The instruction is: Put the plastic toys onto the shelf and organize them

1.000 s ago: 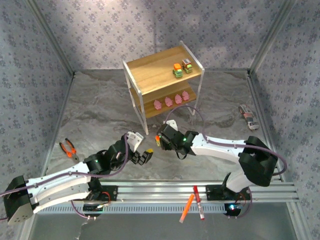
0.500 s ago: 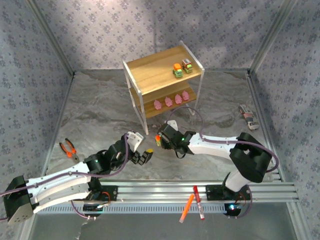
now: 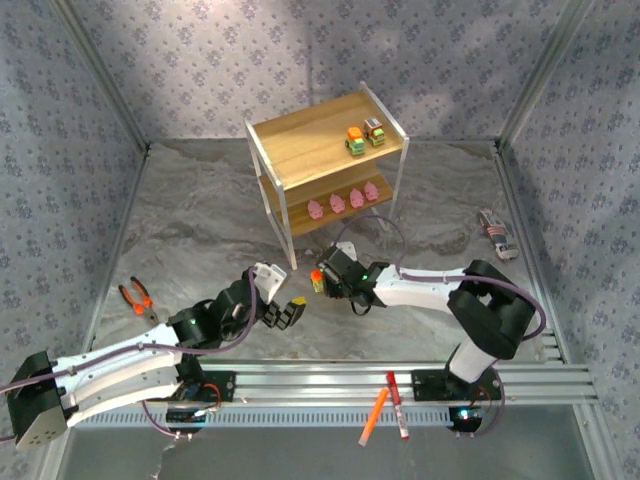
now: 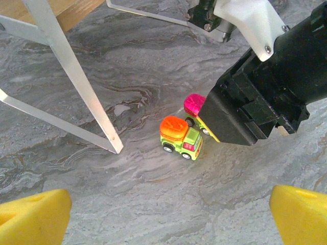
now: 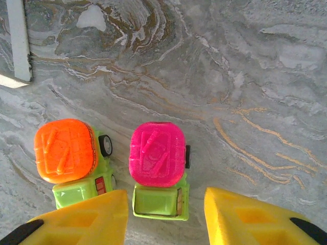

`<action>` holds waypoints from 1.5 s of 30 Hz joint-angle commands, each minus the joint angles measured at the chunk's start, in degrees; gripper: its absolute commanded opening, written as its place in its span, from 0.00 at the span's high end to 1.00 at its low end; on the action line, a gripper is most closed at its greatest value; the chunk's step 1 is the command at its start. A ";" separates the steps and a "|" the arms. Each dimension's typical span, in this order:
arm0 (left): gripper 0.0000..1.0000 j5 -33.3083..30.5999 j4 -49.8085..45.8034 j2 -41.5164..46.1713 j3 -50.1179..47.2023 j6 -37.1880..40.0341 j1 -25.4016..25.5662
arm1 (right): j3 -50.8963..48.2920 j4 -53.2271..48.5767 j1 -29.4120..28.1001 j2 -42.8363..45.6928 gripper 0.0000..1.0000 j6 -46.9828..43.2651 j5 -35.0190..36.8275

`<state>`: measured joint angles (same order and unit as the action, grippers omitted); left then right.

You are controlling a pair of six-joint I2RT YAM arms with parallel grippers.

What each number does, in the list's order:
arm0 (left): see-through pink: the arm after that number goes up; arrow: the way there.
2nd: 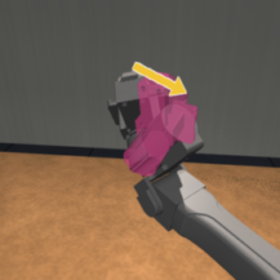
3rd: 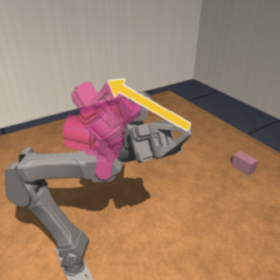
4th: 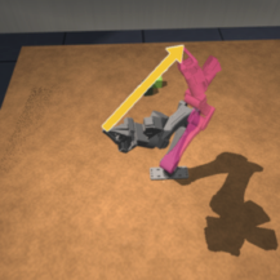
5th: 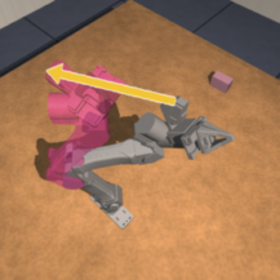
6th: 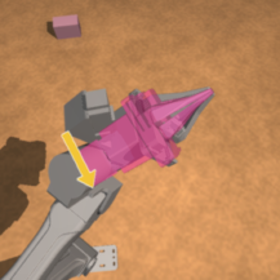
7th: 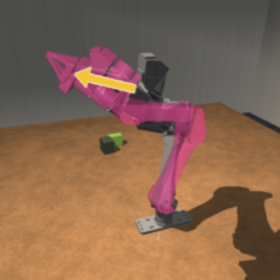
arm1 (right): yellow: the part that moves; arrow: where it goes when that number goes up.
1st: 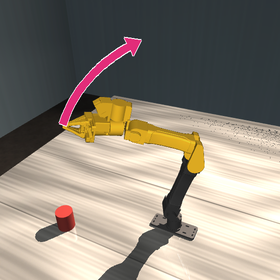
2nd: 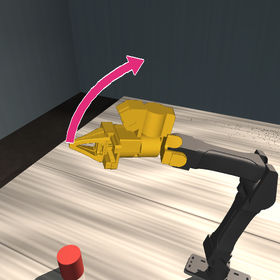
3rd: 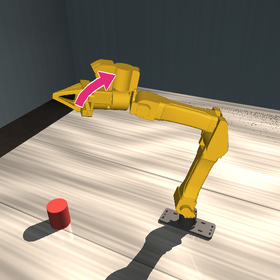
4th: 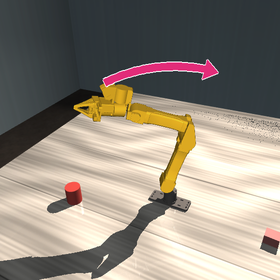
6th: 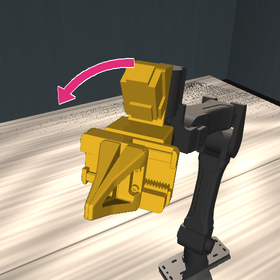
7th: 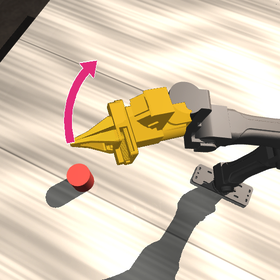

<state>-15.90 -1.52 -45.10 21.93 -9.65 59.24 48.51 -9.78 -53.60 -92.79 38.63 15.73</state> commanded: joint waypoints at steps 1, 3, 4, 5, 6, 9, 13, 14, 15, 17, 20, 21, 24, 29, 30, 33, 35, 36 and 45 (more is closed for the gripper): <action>0.00 -0.17 -0.06 0.11 0.92 -0.55 -0.27 | -0.14 0.46 0.31 -0.96 0.55 0.66 -0.34; 0.01 -0.17 -0.06 0.08 0.92 -0.55 -0.28 | 0.09 0.50 0.34 -1.40 0.55 0.58 -0.52; 0.00 -0.15 -0.06 0.10 0.92 -0.55 -0.27 | 0.05 0.47 0.36 -1.66 0.55 0.57 -0.52; 0.01 -0.10 -0.06 0.05 0.92 -0.55 -0.31 | 0.09 0.64 0.50 -1.99 0.55 0.49 -0.59; 0.00 -0.15 -0.06 0.08 0.92 -0.55 -0.36 | 0.09 0.71 0.52 -2.13 0.56 0.44 -0.59; 0.00 -0.15 -0.15 0.08 0.92 -0.55 -0.36 | -0.44 1.22 0.82 -2.49 0.56 0.01 -0.52; 0.00 -0.04 -0.06 0.04 0.92 -0.55 -0.36 | -0.61 1.13 1.33 -2.49 0.57 -0.51 -0.52; 0.00 -0.02 -0.06 0.01 0.92 -0.55 -0.36 | -0.61 0.89 1.42 -2.43 0.57 -0.67 -0.36; 0.00 -0.01 -0.08 0.01 0.92 -0.55 -0.42 | -0.68 0.80 1.57 -2.37 0.57 -0.76 -0.30; 0.01 -0.06 -0.06 -0.12 0.92 -0.55 -0.45 | -0.80 0.41 2.07 -1.72 0.57 -1.23 -0.16; 0.01 -0.03 0.02 -0.07 0.92 -0.55 -0.44 | -1.13 0.06 2.93 -0.42 0.57 -1.93 -0.20; 0.01 0.06 0.02 -0.15 0.87 -0.55 -0.44 | -1.22 0.24 3.11 -0.13 0.57 -2.13 -0.47; 0.01 0.20 0.11 -0.34 0.96 -0.55 -0.45 | -0.88 0.48 2.80 0.07 0.57 -2.15 -1.49; 0.00 0.21 0.11 -0.43 1.04 -0.55 -0.53 | -0.47 0.77 2.54 -0.38 0.53 -4.52 -2.39; 0.01 0.19 0.11 -0.43 0.94 -0.55 -0.53 | -0.51 0.75 2.54 -0.37 0.52 -4.61 -2.38; 0.01 0.23 0.18 -0.51 1.01 -0.55 -0.53 | -0.20 0.60 2.72 -0.19 0.52 -4.95 -2.46; 0.01 0.29 0.20 -0.61 1.07 -0.55 -0.53 | -0.10 0.61 2.95 -0.17 0.51 -5.43 -2.69; 0.00 0.34 0.20 -0.60 1.01 -0.55 -0.59 | 0.04 0.57 3.05 -0.32 0.51 -5.65 -2.92; 0.00 0.59 0.29 -1.52 1.25 -0.55 -0.62 | -0.24 2.66 3.78 -2.29 0.51 -7.91 -3.00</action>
<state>-15.86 -1.52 -46.44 21.93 -9.67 58.87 47.88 -7.73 -50.00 -94.08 32.42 12.58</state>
